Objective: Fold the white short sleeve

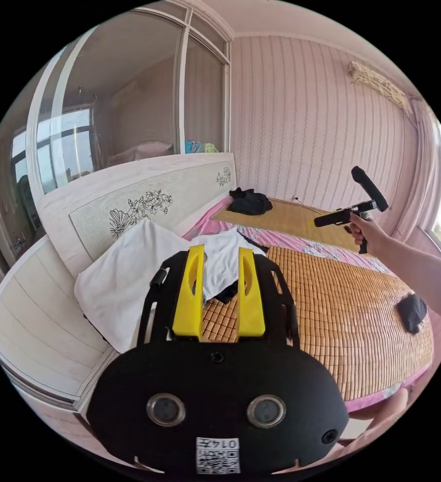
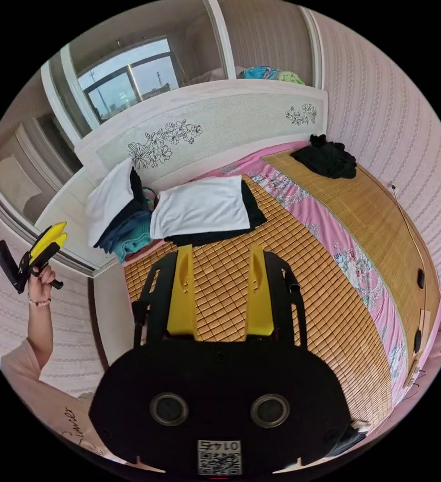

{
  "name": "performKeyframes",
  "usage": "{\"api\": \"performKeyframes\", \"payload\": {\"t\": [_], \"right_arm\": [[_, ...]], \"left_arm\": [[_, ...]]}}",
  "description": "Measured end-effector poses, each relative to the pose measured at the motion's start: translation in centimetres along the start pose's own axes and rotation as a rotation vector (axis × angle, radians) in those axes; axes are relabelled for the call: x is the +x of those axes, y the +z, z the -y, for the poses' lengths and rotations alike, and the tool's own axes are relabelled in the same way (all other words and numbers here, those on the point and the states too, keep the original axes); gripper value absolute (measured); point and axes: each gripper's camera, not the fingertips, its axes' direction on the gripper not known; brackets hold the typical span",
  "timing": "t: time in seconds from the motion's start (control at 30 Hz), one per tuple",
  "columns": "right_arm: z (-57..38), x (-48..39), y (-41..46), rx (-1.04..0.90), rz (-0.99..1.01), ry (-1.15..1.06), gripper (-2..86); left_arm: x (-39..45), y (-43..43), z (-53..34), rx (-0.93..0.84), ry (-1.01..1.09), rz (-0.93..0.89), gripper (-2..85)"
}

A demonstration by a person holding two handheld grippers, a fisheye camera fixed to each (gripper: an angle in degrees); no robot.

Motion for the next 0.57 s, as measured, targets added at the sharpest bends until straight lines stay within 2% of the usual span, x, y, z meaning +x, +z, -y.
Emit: {"api": "performKeyframes", "payload": {"t": [0.1, 0.17, 0.2, 0.27, 0.33, 0.47, 0.57], "right_arm": [[-11.9, 0.8, 1.0, -0.068, 0.072, -0.034, 14.5], [-24.9, 1.6, 0.8, -0.153, 0.085, 0.026, 12.9], [-28.4, 1.8, 0.5, -0.181, 0.070, 0.054, 12.8], [-42.0, 2.5, -1.8, -0.282, 0.005, 0.200, 12.3], [-51.1, 3.3, -5.1, -0.315, -0.054, 0.356, 11.8], [-66.1, 5.2, -15.5, -0.226, -0.217, 0.645, 11.0], [-72.0, 6.8, -21.6, -0.122, -0.329, 0.760, 10.8]], "left_arm": [[4.1, -1.5, -7.1, -0.010, 0.071, -0.115, 9.1], [7.3, -1.9, -11.5, -0.054, 0.102, -0.184, 8.8], [9.6, -2.1, -14.1, -0.088, 0.123, -0.233, 8.8], [13.7, -2.3, -17.8, -0.138, 0.155, -0.323, 8.8], [18.2, -2.5, -20.9, -0.169, 0.209, -0.418, 8.8], [29.3, -1.7, -25.0, -0.238, 0.322, -0.645, 8.8], [38.0, -0.7, -25.3, -0.289, 0.453, -0.773, 9.1]]}}
